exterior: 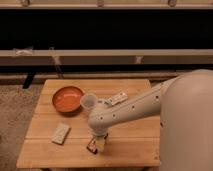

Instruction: Place the eraser on the white sponge

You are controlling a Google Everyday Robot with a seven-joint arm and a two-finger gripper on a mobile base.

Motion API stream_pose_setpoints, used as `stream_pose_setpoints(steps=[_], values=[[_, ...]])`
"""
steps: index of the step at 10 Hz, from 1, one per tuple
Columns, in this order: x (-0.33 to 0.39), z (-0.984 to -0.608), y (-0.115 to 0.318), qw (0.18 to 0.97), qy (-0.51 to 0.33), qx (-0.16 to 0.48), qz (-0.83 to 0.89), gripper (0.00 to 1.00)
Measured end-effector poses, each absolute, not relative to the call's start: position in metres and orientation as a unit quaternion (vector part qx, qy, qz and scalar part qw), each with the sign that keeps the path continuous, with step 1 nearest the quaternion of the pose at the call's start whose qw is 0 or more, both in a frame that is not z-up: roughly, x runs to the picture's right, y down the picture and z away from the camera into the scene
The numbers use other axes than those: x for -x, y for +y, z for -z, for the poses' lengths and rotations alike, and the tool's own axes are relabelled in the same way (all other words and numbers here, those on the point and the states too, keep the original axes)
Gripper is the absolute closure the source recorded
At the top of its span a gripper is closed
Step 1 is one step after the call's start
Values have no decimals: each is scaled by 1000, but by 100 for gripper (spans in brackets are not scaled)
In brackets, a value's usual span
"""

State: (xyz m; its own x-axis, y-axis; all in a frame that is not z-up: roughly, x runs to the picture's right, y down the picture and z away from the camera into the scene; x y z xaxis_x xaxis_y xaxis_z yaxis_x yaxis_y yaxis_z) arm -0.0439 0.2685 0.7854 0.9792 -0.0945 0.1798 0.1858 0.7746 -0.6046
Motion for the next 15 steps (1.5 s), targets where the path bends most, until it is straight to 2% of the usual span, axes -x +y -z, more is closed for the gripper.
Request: stream_pose_setpoints(steps=[1,2,8,9,10,12,15], values=[[44,-786,272,938,-68,331,81,22],[44,-787,274,937,-67,333,84,29],[37,-786,283,938,-40,335,79,89],[36,-786,282,938,-40,336,79,96],[36,-785,282,938,-40,336,80,100],[36,-784,281,937,-29,339,79,100],[75,-779,261,933,-1,352,75,100]])
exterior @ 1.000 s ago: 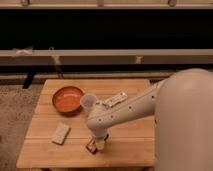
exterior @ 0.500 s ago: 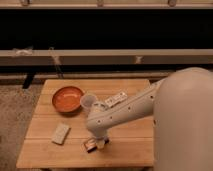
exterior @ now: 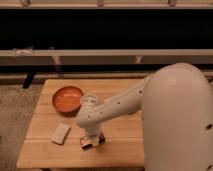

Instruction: Place the eraser on the white sponge

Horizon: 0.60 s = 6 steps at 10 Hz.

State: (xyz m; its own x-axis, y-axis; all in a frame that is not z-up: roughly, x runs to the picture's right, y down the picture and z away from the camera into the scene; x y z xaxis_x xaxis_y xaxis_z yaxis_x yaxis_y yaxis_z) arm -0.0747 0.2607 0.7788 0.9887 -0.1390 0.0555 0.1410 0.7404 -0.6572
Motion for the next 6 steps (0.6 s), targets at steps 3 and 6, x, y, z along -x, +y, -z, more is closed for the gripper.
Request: stream_pose_setpoints(steps=[3,6], values=[[116,-765,236,927,7,365,82,100],[136,-741,222,926,-5,366,88,100]])
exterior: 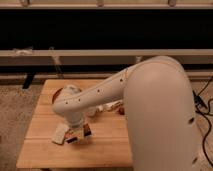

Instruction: Place the eraser on the white sponge

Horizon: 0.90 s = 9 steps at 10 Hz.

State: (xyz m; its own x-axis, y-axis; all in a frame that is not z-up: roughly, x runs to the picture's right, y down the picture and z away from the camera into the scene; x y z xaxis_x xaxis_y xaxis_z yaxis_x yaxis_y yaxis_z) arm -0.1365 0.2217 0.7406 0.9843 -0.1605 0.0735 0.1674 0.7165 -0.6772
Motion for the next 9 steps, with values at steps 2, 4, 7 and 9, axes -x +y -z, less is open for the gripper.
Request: stream_pose_setpoints(steps=[2,4,7,9], values=[[158,-729,232,927,-25,361,101,100],[166,-735,234,929,-41,355,100,100],[191,-752,233,929,-65,345,117,100],[203,-759,229,928,-75,343,125,99]])
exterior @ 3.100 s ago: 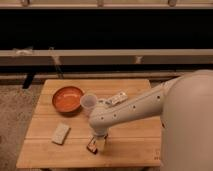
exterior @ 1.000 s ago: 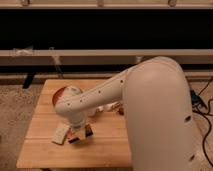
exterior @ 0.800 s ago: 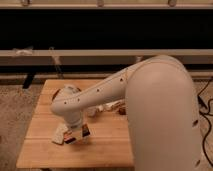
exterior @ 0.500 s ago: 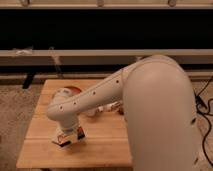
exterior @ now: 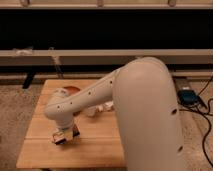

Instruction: Place the eraser on the white sponge

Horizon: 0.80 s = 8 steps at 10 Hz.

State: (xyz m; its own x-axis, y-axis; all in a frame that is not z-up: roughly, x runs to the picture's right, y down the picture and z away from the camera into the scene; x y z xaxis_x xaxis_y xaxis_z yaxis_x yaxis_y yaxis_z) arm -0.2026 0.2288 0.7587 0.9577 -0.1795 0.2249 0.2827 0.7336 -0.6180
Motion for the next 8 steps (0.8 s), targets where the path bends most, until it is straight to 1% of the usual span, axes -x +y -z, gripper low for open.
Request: stream_pose_setpoints(steps=[1,6,7,8], values=[[209,-762,226,928,-79,342,127,93],[229,-771,216,924,-105,343,133,43],[233,-775,216,922,-109,347,134,31],[233,-778,216,921,-111,349,134,23]])
